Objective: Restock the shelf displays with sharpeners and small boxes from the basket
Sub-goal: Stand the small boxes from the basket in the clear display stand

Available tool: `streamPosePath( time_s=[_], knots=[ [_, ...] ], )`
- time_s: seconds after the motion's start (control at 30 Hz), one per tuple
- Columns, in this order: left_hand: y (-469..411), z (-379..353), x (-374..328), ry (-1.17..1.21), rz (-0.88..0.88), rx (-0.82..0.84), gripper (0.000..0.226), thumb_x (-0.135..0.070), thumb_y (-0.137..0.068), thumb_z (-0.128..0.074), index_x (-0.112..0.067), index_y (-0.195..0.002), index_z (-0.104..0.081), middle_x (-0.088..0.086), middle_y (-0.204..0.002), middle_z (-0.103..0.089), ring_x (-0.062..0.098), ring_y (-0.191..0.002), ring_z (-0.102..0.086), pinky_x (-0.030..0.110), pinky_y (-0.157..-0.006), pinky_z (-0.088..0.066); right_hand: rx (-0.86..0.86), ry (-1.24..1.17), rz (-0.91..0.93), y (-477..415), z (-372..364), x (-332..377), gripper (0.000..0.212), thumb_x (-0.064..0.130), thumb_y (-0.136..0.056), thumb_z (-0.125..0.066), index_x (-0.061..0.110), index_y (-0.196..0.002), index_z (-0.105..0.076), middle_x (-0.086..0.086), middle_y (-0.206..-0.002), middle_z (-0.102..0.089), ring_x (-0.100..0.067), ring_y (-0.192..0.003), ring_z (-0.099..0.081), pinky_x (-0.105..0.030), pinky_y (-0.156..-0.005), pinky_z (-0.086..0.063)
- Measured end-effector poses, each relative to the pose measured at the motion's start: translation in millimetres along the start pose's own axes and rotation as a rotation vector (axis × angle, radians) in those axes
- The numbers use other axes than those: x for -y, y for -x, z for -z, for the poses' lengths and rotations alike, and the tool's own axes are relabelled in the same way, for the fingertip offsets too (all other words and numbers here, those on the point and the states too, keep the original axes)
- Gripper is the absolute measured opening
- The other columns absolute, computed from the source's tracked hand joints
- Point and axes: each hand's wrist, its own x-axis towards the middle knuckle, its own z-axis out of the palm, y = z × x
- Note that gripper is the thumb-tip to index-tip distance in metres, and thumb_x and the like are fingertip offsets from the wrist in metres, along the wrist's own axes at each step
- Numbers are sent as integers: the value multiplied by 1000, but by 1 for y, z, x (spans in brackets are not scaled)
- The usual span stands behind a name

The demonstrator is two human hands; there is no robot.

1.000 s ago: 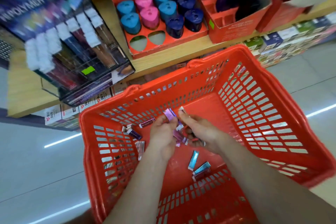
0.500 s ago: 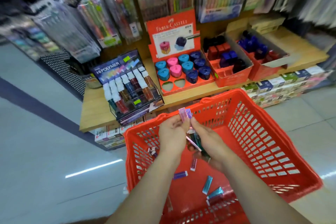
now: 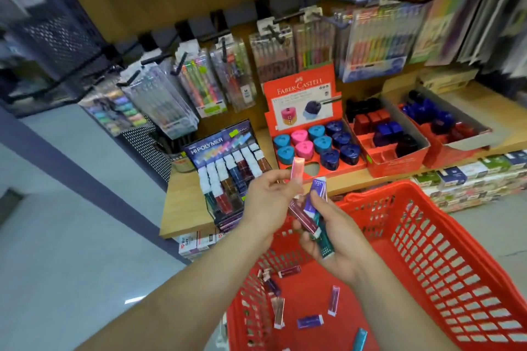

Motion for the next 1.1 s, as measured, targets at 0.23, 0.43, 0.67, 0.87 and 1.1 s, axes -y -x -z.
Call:
streamPosePath(
  time_s=[0.23,0.43,0.67,0.87,1.1],
  knots=[
    [-61,59,-43,-488,-95,2,21,-12,-98,-52,-29,-97,-64,7,-75,-62,16,-65,-59,32,-59,-49,175,-56,-82,-21,2,8,20,19,-87,-58,12,-106,-63,-17,-89,-69,-19,-63,-62,-23,-44,-50],
    [-97,106,-48,-709,-140,-82,12,-14,-80,-77,-10,-89,-71,6,-73,-72,10,-61,-69,25,-65,-59,154,37,-126,-41,3,17,14,10,-89,-58,11,-97,-68,-16,-80,-61,-20,-60,-54,-20,-39,-40],
    [-128,122,-45,-839,-203,-53,8,-6,-88,-67,-9,-94,-71,-5,-72,-68,-7,-55,-63,4,-53,-47,67,281,-98,-64,-2,34,19,12,-87,-62,6,-105,-63,-13,-75,-59,-16,-57,-48,-18,-37,-32],
    [-141,128,-35,-970,-290,-98,5,-18,-86,-70,-19,-89,-74,-7,-78,-68,8,-75,-64,18,-68,-48,31,451,-63,-73,-3,45,18,19,-94,-59,6,-104,-66,-12,-76,-62,-17,-59,-55,-18,-38,-33],
    [-147,130,-28,-858,-270,-159,7,-18,-85,-72,-18,-91,-75,-4,-80,-71,8,-73,-67,24,-74,-57,50,261,-92,-72,3,33,28,12,-89,-61,-5,-111,-62,-18,-86,-65,-18,-61,-56,-18,-36,-38]
  ],
)
